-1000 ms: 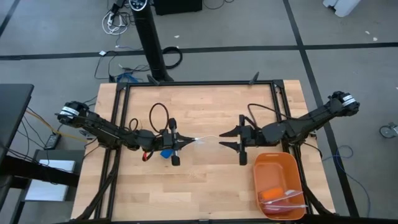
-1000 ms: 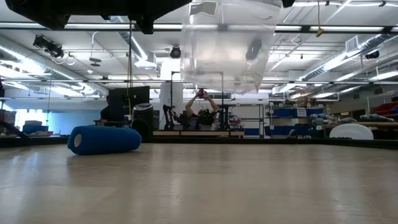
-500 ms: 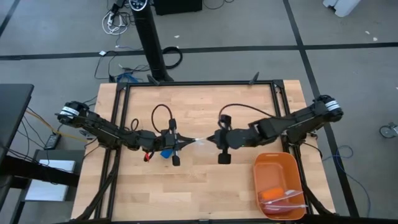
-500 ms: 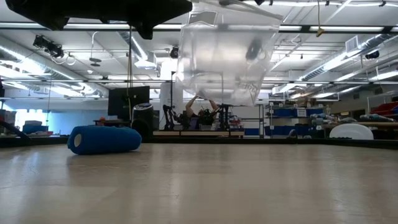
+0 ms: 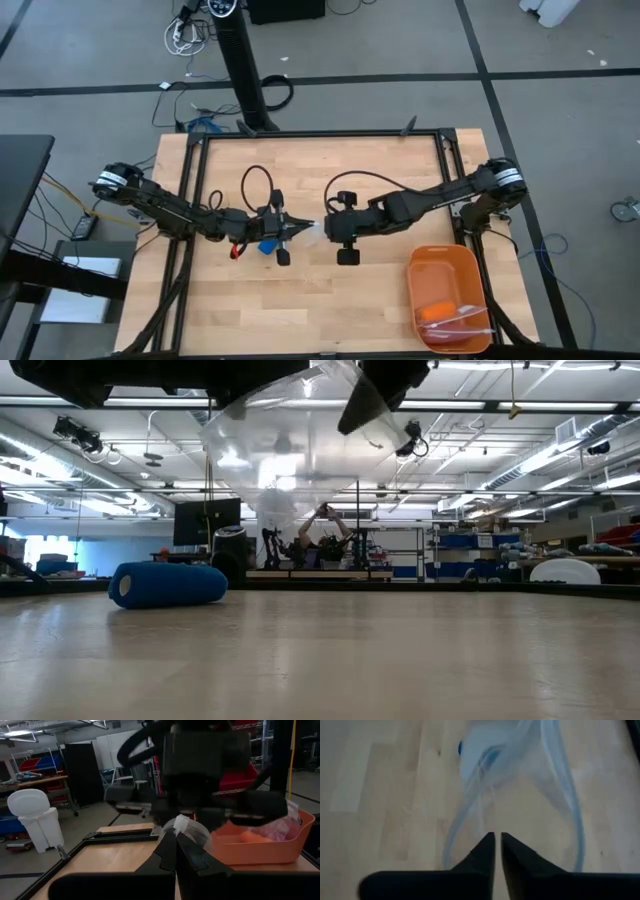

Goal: Roll bandage
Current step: Open the transparent zip lock bag

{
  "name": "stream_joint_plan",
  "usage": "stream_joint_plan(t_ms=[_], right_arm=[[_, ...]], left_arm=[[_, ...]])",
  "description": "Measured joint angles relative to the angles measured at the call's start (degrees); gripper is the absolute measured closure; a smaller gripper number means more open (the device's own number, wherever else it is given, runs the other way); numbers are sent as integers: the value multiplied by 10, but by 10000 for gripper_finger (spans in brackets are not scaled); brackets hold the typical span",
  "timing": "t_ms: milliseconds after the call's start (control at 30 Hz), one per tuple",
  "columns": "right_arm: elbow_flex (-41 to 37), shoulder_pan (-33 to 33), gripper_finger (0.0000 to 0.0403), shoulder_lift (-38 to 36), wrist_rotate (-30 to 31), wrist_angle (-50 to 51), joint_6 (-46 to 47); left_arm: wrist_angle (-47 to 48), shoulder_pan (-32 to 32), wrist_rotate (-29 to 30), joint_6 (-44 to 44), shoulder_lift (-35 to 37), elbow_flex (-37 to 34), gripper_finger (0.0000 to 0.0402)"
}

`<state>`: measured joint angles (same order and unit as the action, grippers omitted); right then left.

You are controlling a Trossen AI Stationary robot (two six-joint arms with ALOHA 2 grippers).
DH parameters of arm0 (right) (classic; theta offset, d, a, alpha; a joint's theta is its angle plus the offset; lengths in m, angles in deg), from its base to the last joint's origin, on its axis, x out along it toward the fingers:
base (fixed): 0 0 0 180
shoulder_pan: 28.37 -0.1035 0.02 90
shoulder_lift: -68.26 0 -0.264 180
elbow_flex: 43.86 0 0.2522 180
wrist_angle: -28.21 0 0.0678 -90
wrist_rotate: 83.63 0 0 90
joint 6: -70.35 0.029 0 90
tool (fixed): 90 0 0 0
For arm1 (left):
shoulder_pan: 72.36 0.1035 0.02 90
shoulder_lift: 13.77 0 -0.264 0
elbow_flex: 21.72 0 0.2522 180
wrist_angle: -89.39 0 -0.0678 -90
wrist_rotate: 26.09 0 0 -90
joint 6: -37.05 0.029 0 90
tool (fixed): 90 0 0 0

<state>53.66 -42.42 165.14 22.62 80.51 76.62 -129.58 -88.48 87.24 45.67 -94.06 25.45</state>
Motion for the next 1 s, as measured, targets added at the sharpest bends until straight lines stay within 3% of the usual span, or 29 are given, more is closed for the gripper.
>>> stream_joint_plan(t_ms=[167,300,500,633,1000], right_arm=[[0,-4,297,-27,40,-15,9],[1,-11,280,-40,44,-51,-5],[-4,-35,334,-24,38,-62,-63],[-12,-57,393,-23,107,-90,-85],[-28,-61,397,-23,196,-138,-74]], left_arm=[[0,0,0,-3,0,0,401],[-2,0,0,-8,0,0,401],[-4,0,0,-21,0,0,401],[-7,0,0,-32,0,0,401],[-23,-1,0,-33,0,0,401]])
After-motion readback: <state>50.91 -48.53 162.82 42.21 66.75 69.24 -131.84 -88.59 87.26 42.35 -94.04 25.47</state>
